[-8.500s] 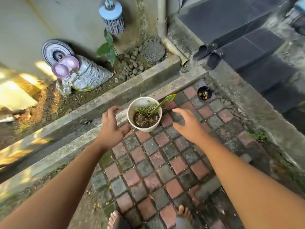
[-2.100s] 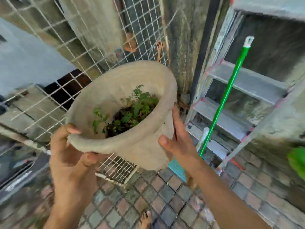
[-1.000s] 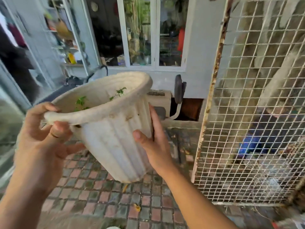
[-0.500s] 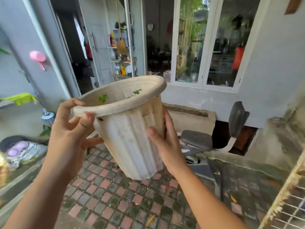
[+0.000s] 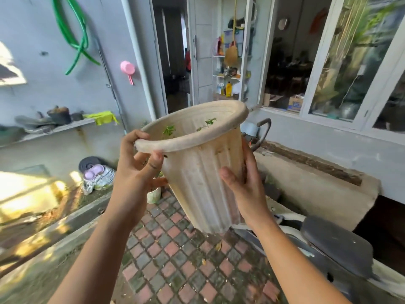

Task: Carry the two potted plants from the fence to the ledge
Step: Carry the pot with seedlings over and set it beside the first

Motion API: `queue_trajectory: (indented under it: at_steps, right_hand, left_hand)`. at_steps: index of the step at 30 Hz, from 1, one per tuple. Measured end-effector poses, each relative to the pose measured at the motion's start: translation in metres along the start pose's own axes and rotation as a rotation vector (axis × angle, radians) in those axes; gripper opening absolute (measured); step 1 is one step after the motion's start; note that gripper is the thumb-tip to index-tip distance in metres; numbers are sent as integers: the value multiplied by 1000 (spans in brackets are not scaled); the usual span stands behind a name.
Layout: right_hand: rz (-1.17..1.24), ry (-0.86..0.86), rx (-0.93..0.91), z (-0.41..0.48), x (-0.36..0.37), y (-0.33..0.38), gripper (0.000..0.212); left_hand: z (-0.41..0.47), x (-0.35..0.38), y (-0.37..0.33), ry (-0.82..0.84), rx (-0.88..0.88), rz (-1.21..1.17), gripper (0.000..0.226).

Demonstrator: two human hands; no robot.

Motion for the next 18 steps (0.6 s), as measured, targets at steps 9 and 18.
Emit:
queue_trajectory:
  at_steps: [9, 18]
  right_hand:
    - [66, 67, 71, 126, 7, -109, 86]
    - [141, 139, 76, 263, 40, -197, 80]
  left_hand:
    - [124, -46, 78, -86, -25, 47, 44]
    - [236, -123, 131, -148, -44, 65, 49]
Point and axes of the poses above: each hand's wrist, its own z-axis towards the middle knuckle, its own x-axis out of the palm, y = z × x, the point moved 4 cm from there along z, towards the middle knuckle, and after that the axes turned 11 degrees about y, right-handed, at the moved point
